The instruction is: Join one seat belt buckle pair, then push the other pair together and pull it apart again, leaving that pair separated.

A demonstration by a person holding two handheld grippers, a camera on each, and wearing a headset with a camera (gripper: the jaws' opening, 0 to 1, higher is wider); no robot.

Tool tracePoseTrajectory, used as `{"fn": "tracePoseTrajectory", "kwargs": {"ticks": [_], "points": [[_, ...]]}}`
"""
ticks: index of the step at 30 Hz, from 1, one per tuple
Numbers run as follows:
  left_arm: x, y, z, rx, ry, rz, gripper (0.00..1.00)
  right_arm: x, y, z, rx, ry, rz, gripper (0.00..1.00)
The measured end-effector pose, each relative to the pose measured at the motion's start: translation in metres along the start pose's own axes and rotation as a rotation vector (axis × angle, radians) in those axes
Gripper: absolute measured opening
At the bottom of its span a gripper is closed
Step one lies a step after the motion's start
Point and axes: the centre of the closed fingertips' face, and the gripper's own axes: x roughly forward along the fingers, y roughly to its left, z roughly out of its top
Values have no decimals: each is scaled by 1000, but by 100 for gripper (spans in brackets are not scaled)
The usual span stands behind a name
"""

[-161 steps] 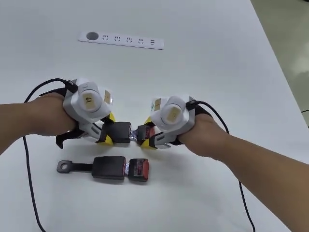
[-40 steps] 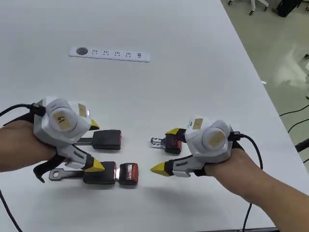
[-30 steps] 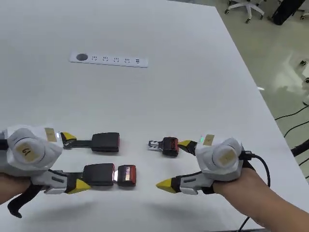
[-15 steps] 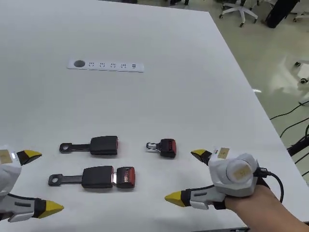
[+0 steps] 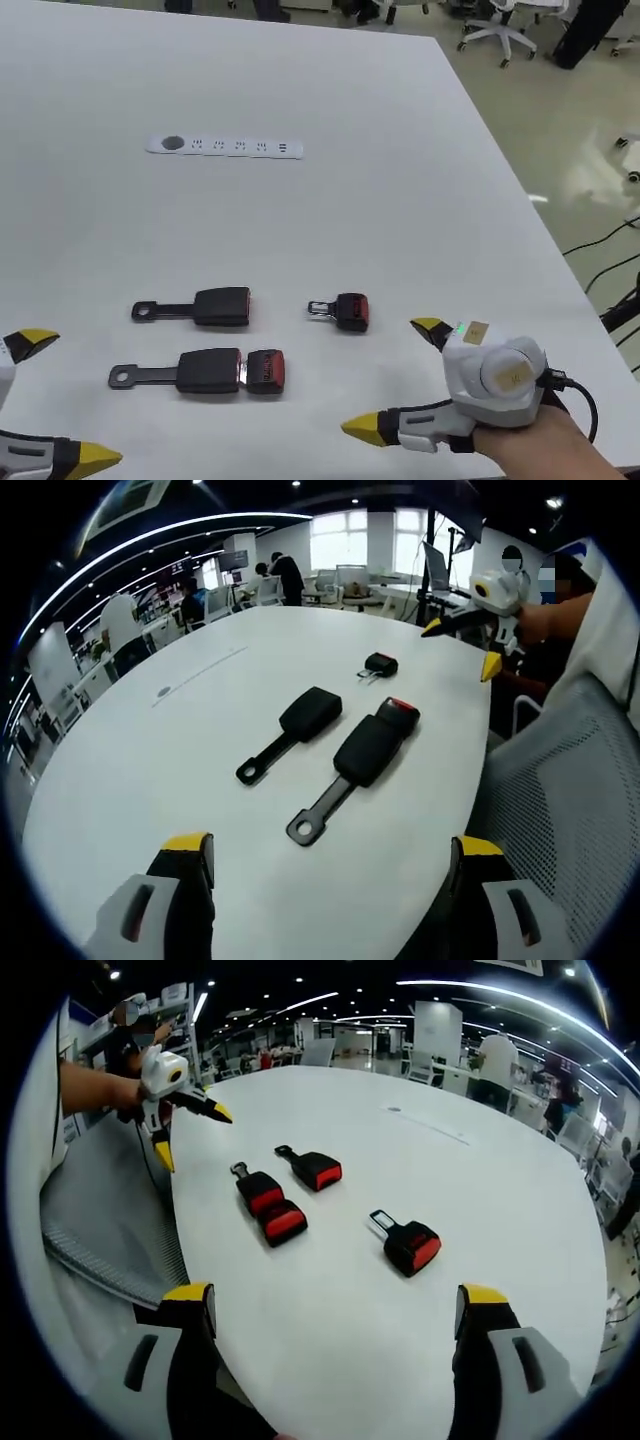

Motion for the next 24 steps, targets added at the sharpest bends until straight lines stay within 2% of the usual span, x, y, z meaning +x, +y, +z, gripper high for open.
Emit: {"fn": "tracePoseTrajectory", "kwargs": {"ticks": [8,18,21,24], "points": [[-2,5,-1,-18,-14,26,100,-3,4,3,-2,-2,-5,99],[-6,3,4,-25,-38,41,100,-6,4,6,19,-13,-15,99],[-6,8,2,-25,-51,42,100,-5,4,6,21,-13,-15,99],[-5,7,2,-26,-51,44,100,-5,5,6,26,-14,-15,99]]}}
